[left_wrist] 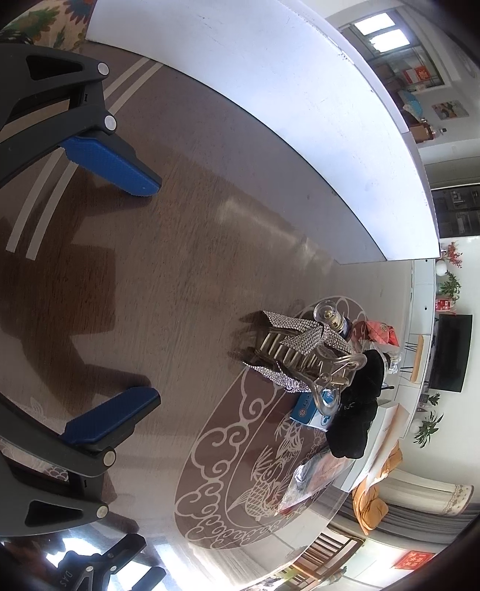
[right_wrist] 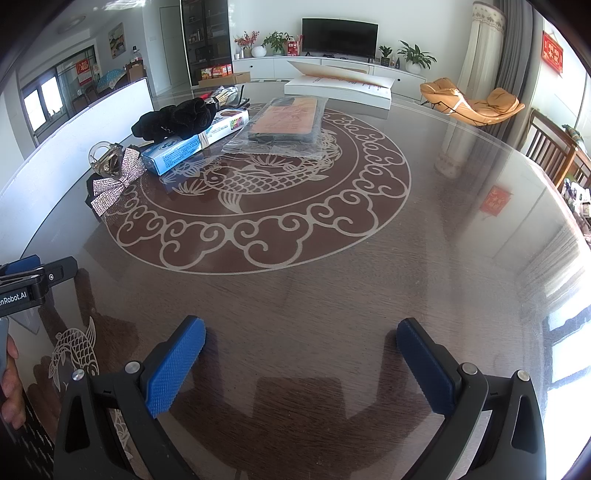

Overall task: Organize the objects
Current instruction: 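Grasp the orange phone case in its plastic bag with the right gripper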

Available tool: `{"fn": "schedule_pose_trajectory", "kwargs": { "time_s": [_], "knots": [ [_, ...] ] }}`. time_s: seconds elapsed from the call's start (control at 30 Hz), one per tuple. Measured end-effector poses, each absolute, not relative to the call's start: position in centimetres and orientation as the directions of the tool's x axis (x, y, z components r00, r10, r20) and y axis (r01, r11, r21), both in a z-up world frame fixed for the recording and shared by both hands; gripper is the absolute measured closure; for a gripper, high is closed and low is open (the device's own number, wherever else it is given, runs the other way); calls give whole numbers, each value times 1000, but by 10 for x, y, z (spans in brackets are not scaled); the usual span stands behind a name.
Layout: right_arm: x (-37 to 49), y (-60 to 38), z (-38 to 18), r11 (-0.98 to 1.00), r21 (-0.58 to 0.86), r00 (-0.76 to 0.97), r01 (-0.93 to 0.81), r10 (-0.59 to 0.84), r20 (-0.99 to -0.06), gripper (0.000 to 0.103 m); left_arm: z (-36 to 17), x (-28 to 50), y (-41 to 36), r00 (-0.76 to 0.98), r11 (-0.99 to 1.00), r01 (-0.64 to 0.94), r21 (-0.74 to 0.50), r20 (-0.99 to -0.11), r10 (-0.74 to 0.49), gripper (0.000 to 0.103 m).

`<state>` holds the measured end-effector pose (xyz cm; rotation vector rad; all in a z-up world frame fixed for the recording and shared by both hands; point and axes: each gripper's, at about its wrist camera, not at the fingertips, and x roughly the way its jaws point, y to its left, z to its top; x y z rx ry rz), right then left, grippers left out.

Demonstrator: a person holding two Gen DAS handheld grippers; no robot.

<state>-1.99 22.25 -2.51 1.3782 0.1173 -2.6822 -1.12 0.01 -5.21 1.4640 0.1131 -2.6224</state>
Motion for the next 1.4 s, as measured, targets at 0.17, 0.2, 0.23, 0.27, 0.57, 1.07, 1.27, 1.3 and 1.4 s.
{"fn": "schedule_pose_trajectory", "kwargs": {
  "time_s": [0.17, 0.2, 0.23, 0.27, 0.57, 1.07, 1.27, 1.3, 1.4],
  "knots": [
    [-27, 222, -24, -983, -11, -549, 182, -93, -831, 0, -52, -11, 0, -522, -988, 156, 1, -849, -84, 0],
    [-35, 221, -24, -978, -13, -535, 207, -102, -838, 0, -52, -11, 0, -523, -987, 158, 2, -848, -85, 0],
    [-42, 219, -21, -976, -18, -536, 216, -103, -838, 0, -52, -11, 0, -524, -987, 160, 2, -848, -87, 0],
    [-53, 219, -17, -977, -18, -544, 214, -104, -833, 0, -52, -11, 0, -525, -987, 161, 2, -847, -88, 0],
    [-209, 190, 4, -992, -6, -536, 126, -63, -842, 0, -53, -11, 1, -526, -987, 160, 2, -846, -87, 0],
    [-241, 178, -9, -990, 2, -484, 141, -70, -872, 27, -52, -13, 1, -529, -987, 160, 1, -844, -87, 0],
    [-186, 188, -9, -982, 1, -503, 190, -98, -859, 27, -52, -13, 2, -529, -987, 159, 2, -844, -87, 0],
    [-175, 191, -10, -980, 1, -501, 198, -102, -859, 26, -52, -13, 2, -529, -987, 159, 2, -844, -87, 0],
    [-135, 202, -11, -978, 1, -502, 207, -107, -858, 26, -52, -13, 2, -529, -987, 159, 2, -844, -87, 0]
  ]
}}
